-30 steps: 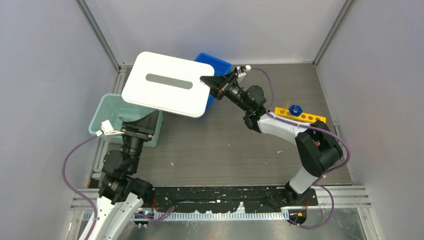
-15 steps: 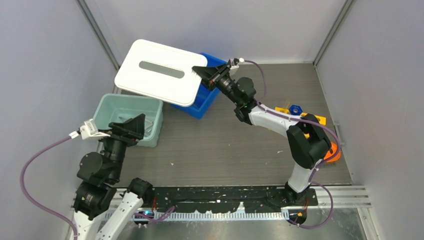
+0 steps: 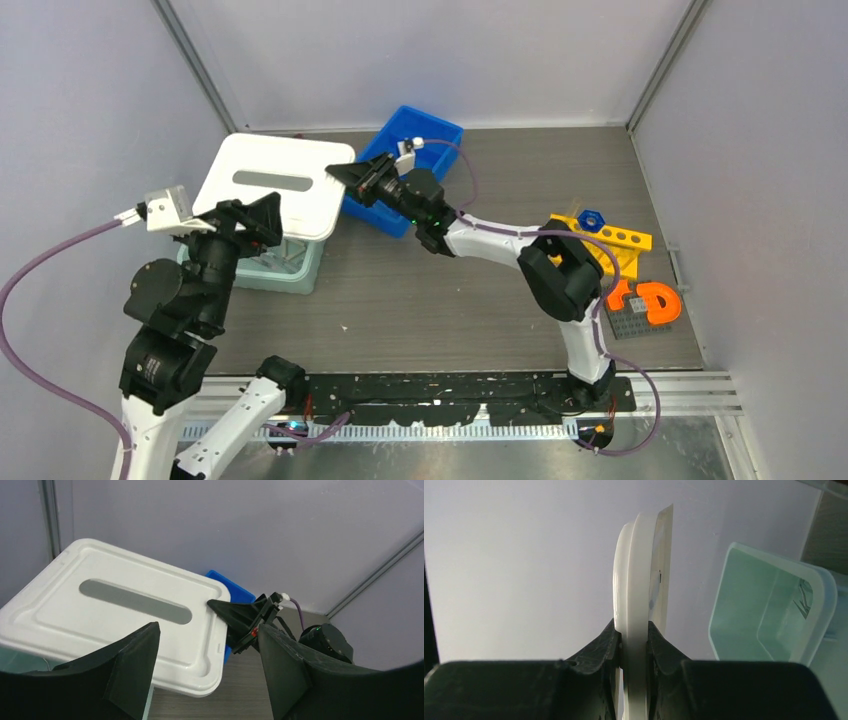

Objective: Organize the chemistry lab equipment

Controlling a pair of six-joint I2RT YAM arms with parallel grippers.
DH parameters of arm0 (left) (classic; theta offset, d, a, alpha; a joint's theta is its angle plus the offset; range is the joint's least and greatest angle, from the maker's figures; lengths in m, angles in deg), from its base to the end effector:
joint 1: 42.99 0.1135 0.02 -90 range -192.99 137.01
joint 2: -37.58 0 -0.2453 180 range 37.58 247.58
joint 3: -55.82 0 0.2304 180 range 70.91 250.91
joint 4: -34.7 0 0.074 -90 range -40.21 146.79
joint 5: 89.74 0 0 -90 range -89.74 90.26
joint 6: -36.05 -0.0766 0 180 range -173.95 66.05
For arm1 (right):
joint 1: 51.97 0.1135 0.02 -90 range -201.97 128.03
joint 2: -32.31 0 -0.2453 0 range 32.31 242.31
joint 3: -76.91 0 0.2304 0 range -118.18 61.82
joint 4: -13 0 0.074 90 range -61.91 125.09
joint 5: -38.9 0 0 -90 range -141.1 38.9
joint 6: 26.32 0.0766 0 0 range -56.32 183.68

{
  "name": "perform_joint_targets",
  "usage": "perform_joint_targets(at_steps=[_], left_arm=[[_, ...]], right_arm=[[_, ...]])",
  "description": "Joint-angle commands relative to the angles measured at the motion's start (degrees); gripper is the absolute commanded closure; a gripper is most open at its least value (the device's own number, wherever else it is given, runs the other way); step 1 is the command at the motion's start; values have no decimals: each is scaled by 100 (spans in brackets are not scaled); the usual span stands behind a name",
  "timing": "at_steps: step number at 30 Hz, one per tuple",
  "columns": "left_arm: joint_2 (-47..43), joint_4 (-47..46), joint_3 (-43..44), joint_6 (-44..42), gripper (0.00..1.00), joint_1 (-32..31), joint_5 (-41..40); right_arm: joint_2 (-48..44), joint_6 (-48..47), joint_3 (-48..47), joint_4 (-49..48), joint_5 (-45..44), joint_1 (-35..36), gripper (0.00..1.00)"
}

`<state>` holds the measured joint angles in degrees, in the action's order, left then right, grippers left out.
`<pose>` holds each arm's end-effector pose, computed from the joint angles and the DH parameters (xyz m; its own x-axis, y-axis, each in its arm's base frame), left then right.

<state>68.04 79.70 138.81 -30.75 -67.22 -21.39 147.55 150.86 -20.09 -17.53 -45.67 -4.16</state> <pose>0.0961 -0.0123 0.4397 0.0910 -0.4425 -0.8922 0.0911 0.8958 -0.4350 0.3239 0.3681 0.2952 -0.7917 0.6071 -0.0682 -0.1821 -0.1280 0.9749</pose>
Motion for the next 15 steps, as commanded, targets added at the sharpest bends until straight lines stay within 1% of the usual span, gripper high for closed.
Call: perform_joint_targets(at_steps=[1,4,9,15], left_arm=[[278,161,399,-497,25,-3,232],[266,181,435,-533,25,-3,397],[118,357,404,-756,24,-3,398],[-69,467,213,-1036,21,-3,241]], right_arm=[[350,-162,-815,80,-478,462,99],[688,-248,-1196,224,-773,694,99],[1235,-324,-1800,553,-900,981,99],[1489,-324,-1906,708,-1066,1031,99]])
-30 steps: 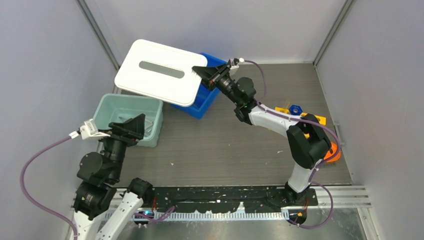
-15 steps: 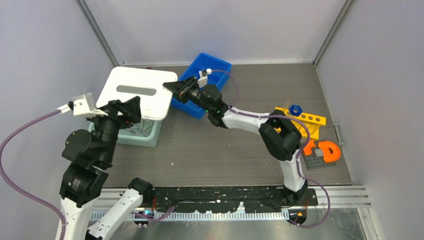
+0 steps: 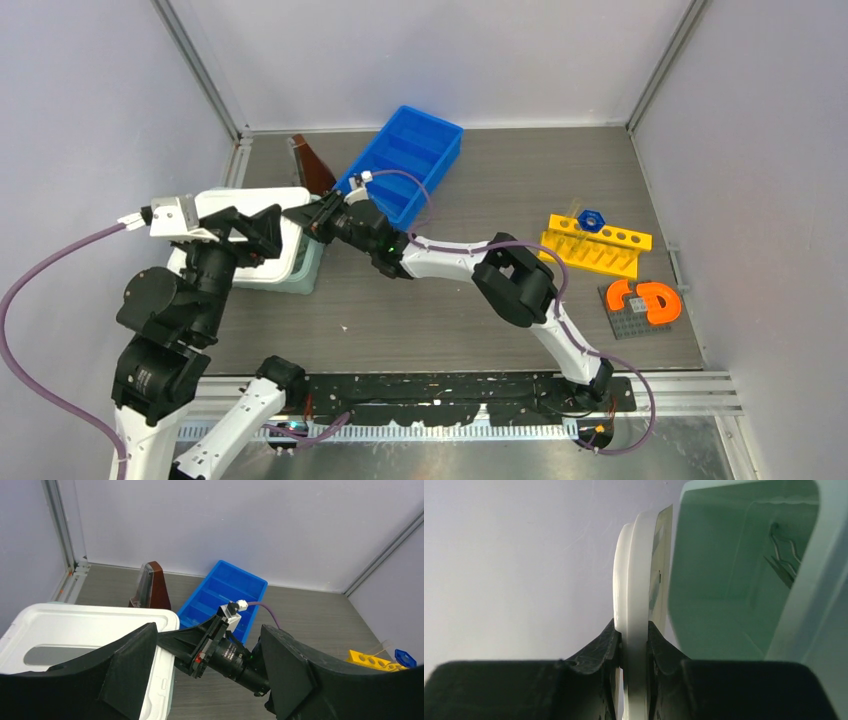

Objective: Organize the chemistry lab equipment

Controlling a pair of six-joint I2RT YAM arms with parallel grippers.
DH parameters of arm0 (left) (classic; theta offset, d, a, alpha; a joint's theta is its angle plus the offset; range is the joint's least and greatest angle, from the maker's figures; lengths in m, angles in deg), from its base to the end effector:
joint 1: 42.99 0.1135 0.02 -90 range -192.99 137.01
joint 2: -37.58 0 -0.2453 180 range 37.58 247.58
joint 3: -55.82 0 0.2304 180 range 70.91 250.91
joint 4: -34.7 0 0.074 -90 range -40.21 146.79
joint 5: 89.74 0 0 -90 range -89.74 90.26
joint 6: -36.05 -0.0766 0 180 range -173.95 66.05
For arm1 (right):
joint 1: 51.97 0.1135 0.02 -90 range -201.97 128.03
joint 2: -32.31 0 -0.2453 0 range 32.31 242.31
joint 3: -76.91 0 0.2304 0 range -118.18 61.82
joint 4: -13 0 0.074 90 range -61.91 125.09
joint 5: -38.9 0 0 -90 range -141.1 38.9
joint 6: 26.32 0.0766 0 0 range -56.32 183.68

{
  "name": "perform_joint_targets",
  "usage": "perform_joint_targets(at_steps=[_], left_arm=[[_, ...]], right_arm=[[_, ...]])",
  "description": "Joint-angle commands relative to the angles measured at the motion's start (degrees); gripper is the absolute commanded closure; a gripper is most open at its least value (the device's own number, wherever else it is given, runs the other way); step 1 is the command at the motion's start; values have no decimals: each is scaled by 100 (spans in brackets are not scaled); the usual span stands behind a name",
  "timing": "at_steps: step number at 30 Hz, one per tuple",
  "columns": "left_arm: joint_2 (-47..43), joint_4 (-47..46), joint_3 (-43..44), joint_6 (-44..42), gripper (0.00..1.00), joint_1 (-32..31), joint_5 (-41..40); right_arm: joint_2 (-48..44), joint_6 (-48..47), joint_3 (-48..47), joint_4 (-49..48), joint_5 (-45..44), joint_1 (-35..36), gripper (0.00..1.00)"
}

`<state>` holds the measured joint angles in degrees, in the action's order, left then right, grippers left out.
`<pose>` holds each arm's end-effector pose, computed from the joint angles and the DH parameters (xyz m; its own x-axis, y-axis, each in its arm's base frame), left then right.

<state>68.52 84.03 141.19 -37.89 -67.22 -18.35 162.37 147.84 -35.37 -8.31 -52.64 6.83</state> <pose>0.0918 -0.0145 0.4401 0.0505 -0.3102 -0.9493 0.1176 0.9458 -0.3028 0.2854 0.4673 0.2402 -0.8335 0.5433 -0.0999 -0.1173 0.0026 0.9931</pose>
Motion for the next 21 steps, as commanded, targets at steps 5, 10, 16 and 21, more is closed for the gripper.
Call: perform_joint_targets(at_steps=[5,10,16,21], left_arm=[[-131,33,-136,-358,20,-3,-136],[-31,81,-159,-357,20,-3,-67],[47,76,-264,-374,19,-3,-135],[246,0,-497,-372,18,-3,-261]], right_arm=[[22,-47,-260,-164,-448,-70,99],[30,-15,-224,-202,-500,-132,99],[26,113,-169,-226,-375,-219,99],[11,164,-45,-298,-386,-249,99]])
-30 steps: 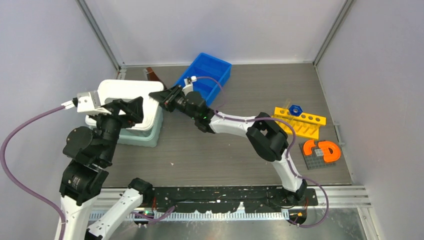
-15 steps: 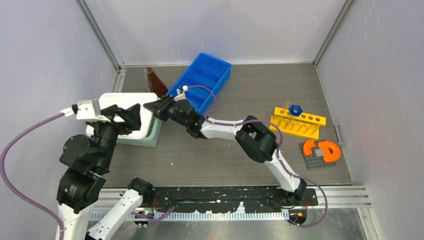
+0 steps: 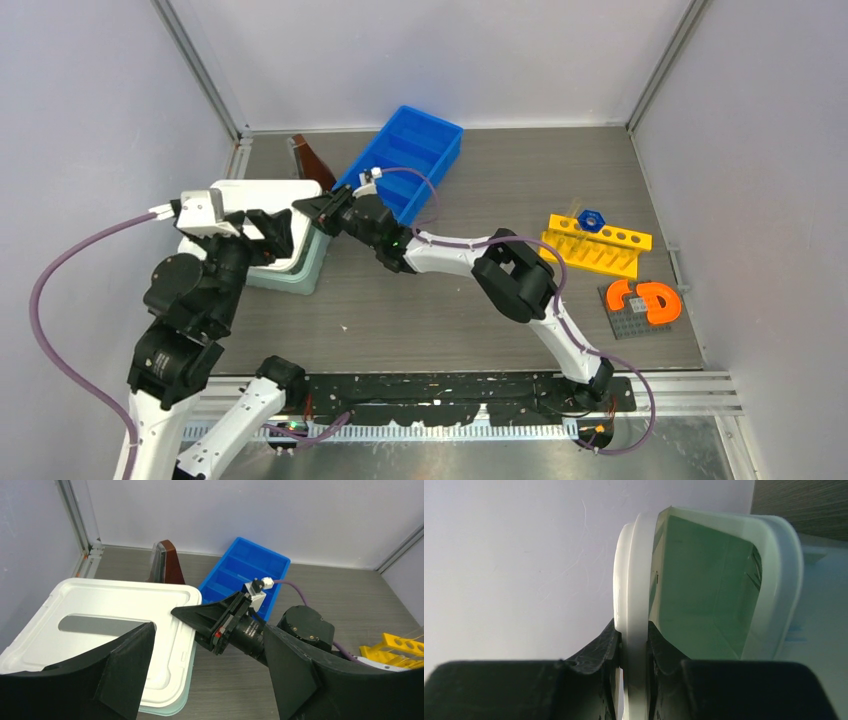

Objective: Organize the chemistry lab equipment

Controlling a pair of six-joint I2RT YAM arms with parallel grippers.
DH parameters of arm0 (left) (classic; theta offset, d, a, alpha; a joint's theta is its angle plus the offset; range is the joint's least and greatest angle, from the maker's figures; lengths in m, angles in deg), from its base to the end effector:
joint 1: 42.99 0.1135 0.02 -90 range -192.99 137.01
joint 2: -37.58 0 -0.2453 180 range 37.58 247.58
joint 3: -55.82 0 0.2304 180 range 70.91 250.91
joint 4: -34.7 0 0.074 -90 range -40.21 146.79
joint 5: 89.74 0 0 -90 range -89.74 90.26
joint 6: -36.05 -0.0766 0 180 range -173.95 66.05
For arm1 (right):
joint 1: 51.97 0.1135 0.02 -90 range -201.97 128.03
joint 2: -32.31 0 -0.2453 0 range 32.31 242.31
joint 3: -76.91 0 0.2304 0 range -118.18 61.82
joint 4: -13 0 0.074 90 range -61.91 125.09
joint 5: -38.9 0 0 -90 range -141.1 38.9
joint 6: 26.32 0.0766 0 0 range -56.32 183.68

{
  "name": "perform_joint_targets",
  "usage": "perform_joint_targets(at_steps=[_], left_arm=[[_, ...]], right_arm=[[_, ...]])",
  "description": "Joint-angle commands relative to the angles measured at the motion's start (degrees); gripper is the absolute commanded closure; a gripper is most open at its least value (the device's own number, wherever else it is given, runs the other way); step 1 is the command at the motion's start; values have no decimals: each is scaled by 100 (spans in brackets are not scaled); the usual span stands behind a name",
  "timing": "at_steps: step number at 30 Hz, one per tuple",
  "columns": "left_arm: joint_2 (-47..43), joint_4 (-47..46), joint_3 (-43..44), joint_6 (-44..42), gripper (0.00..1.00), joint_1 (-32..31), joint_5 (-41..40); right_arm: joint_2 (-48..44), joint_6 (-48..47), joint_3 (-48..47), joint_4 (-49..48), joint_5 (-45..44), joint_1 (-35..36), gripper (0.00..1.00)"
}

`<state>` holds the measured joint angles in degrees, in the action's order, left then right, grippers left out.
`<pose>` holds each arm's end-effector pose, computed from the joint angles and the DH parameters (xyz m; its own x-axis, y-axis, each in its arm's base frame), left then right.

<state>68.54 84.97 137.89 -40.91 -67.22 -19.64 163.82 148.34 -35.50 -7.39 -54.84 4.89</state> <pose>0.1022 -0.0174 0.4212 -0.0040 -0.2308 -0.9730 0.0766 0.9701 -0.2305 0.3052 0.4584 0.2252 -0.7953 0.5993 -0.0916 -0.0867 0.0371 0.9955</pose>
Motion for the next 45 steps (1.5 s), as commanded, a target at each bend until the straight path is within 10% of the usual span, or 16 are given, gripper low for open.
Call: perform_joint_targets(at_steps=[1,8,26,45], left_arm=[[287,-95,-206,-47,18,-3,-155],[611,-111,-446,100,15,-3,-538],[1290,-39,-689,1025,11,269,-1077],[1945,-776,-1277,1961,10,845,365]], right_arm=[[-134,134,-11,-394,-159,-58,99],[-282,183,382,-542,-129,-91,99],[-874,214,1180,-252,550,-142,57],[-2035,-342,2671,-140,681,-386,53]])
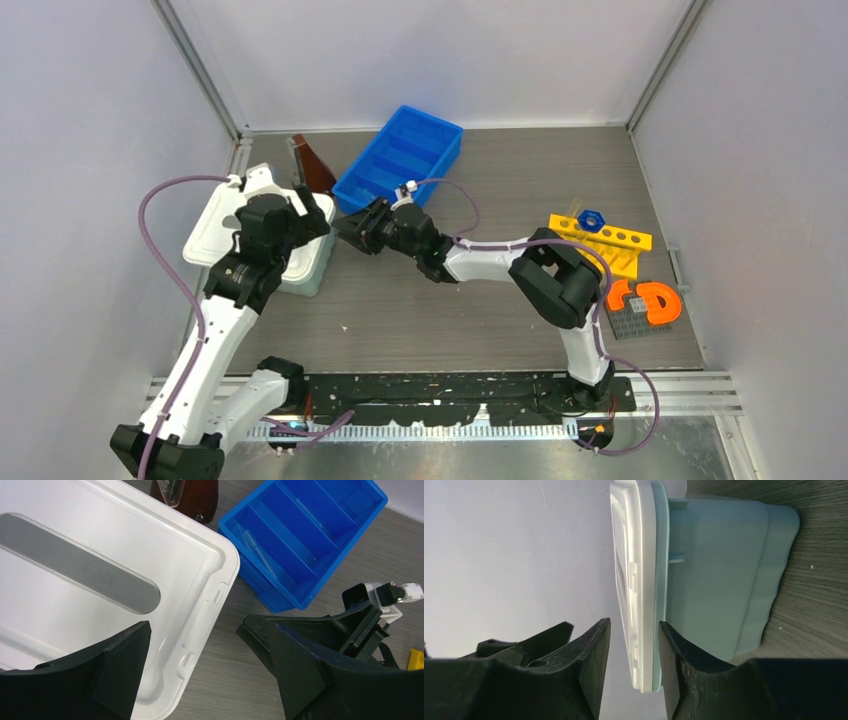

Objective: Organize the chemistry lab equipment

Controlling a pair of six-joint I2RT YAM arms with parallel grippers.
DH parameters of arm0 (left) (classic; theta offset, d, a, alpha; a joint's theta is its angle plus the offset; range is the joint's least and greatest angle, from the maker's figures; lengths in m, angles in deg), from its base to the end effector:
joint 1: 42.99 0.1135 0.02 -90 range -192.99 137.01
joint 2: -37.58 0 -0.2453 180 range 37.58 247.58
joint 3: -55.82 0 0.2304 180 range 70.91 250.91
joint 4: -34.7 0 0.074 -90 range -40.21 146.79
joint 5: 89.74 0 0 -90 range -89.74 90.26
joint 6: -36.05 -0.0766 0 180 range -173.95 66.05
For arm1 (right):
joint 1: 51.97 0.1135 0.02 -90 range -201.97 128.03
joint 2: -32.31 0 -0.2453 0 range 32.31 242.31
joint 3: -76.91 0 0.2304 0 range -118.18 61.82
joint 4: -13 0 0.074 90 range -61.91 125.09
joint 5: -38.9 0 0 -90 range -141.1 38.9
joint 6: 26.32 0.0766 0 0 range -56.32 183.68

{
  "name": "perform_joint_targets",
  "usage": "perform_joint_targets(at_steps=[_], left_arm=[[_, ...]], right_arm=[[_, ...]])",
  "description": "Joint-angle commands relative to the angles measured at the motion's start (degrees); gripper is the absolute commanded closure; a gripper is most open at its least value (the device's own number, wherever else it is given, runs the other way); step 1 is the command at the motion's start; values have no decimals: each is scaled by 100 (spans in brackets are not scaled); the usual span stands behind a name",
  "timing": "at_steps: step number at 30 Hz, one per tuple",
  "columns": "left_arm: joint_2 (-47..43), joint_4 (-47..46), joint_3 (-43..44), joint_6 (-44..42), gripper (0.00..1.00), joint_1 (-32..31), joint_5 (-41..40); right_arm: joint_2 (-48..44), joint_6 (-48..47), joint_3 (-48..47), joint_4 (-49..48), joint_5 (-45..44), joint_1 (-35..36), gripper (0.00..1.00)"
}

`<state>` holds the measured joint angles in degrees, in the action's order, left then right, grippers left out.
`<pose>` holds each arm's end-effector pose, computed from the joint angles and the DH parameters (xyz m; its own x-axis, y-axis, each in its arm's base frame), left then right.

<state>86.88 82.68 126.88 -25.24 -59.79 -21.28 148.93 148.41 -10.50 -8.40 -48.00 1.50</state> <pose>0.2037 -0.0321 0.3207 -0.3486 -0.3615 -0.8647 -0.2439 0.9258 -0.2887 0.2825 0.3883 0.1999 -0.8382 0.5390 -0.0837 0.0039 0.1594 0.9872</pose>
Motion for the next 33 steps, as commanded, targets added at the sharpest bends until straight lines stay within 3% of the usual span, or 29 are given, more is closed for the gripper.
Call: perform_joint_targets(at_steps=[1,11,23,33], left_arm=[[160,-628,-245,439,10,120,558],[468,-1009,-934,1014,10,612,958],[187,-903,-1375,1224,10,956,906],[-43,-827,-689,445,13,966,1377]], right_arm=[[-630,-390,216,-39,-2,-69,53],[-934,-765,651,-88,140,-202,51],[-1845,-2521,658,1495,-388,-324,50],[-2903,-4366,513,2929,-1139,-401,43]])
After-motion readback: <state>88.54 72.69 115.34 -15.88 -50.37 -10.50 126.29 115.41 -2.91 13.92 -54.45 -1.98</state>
